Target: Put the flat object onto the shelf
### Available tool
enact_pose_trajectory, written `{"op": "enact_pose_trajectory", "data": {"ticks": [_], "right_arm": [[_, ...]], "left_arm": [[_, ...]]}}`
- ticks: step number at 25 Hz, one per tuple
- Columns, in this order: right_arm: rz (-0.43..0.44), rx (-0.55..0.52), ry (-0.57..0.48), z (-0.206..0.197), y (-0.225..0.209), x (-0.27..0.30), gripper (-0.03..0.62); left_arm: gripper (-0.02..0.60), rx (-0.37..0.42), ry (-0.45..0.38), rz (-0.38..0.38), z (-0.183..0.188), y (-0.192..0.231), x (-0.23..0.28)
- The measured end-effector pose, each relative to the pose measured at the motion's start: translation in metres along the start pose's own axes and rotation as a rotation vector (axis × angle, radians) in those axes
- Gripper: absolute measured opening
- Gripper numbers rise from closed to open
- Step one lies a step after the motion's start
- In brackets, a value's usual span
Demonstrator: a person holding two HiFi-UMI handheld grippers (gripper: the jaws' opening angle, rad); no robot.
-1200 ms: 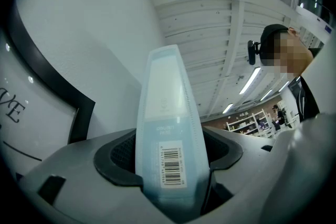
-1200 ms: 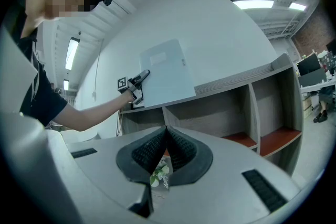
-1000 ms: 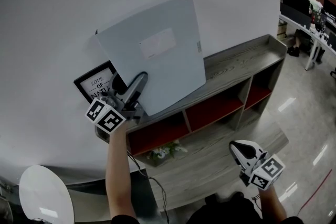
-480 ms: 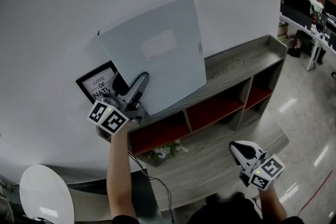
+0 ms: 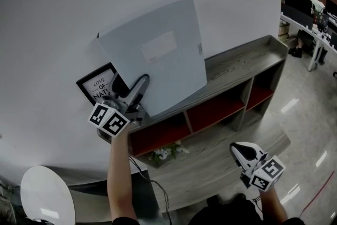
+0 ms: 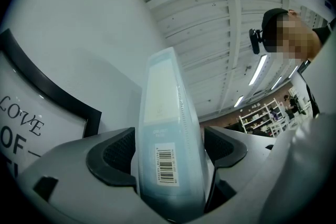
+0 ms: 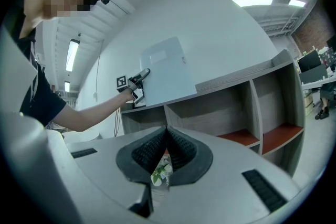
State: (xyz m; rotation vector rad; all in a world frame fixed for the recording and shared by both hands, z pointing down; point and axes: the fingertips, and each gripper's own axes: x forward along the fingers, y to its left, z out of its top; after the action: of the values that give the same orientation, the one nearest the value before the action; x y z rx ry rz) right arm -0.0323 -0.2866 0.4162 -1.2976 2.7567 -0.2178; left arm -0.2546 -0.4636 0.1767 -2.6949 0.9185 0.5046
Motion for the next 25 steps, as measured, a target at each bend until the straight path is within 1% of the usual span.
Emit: {"op": "enact_pose_trajectory", "data": {"ticks": [4,7,9,16,25], "right_arm": [[0.002,0.001,0.000,0.000,0.000,0.001,0.012],[0.001,0.007,0.002,-0.001,0.000,0.001,0.013],[0.000,0.010,0.004,-0.002,0.000,0.002,0.013],[0.004,0.007,0.003,-0.001,0.003,0.002,0.013],[0.020,0.002,0.004,-0.002,0.009,0.005,0.012]], "left_arm": [[0.410,0.003,-0.007,0.002,0.001,0.000,-0.001],[0.439,-0.003,-0.021,0.001,0.004,0.000,-0.003],[0.443,-0.003,-0.021,0.003,0.005,0.001,-0.004],[0.445,-0.002,-0.016,0.026,0.007,0.006,-0.011],[0.445,0.011,-0.013,0.035,0.014,0.003,-0.026]]}}
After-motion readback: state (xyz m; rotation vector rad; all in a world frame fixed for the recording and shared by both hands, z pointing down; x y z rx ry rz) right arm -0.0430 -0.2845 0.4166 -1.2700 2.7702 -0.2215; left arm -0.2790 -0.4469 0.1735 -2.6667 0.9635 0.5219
